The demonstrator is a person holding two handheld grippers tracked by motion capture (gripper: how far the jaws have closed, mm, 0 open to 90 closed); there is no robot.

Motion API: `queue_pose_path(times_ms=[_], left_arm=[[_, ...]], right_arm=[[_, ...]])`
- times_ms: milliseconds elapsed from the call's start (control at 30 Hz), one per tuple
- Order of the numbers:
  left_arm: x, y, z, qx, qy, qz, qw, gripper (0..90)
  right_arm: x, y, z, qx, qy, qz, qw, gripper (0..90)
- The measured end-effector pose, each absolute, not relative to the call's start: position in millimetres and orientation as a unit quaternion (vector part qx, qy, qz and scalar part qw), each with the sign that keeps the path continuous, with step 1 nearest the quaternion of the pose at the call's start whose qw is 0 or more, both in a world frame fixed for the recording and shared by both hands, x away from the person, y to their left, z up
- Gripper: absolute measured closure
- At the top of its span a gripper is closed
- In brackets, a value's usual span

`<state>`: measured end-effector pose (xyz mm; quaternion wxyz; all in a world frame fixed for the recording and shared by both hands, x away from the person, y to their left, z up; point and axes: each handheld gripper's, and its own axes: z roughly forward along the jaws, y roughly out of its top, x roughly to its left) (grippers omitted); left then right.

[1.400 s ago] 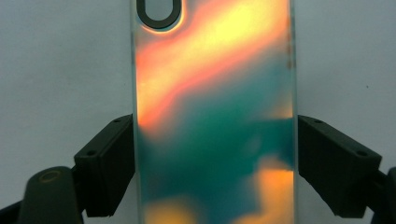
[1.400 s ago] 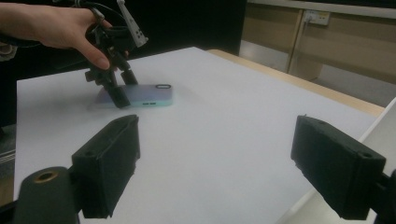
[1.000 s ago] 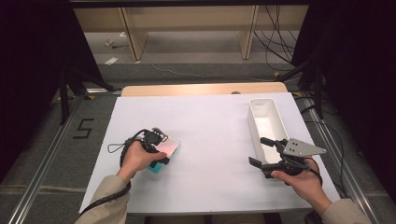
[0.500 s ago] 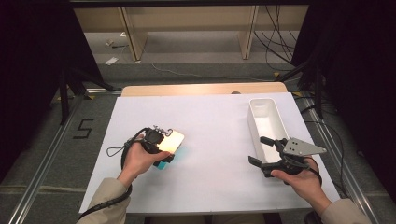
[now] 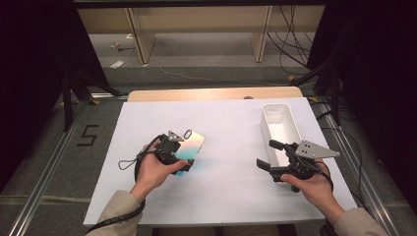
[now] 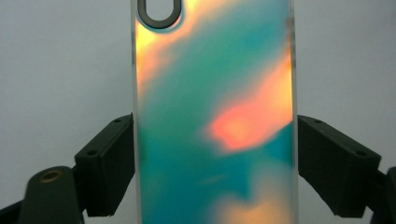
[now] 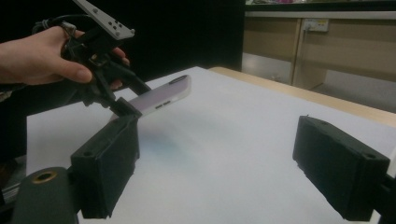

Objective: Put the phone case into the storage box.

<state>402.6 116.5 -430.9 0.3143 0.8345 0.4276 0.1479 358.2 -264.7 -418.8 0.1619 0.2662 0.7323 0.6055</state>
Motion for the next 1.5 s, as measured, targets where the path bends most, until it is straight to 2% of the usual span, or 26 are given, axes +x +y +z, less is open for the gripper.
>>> queue_pose_path(times_ms=[533,1500], left_arm=[[396,106,-428,0.826,0.415,0.164,0.345,17.2],[381,77,-422,0.824,0.384,0.176,0.377,17.3]], right_arm=[[373,-228,-414,0.263,0.732,0.610,0.149,15.7],[407,-185,-409,0.277,0.730,0.609,0.144,16.2]])
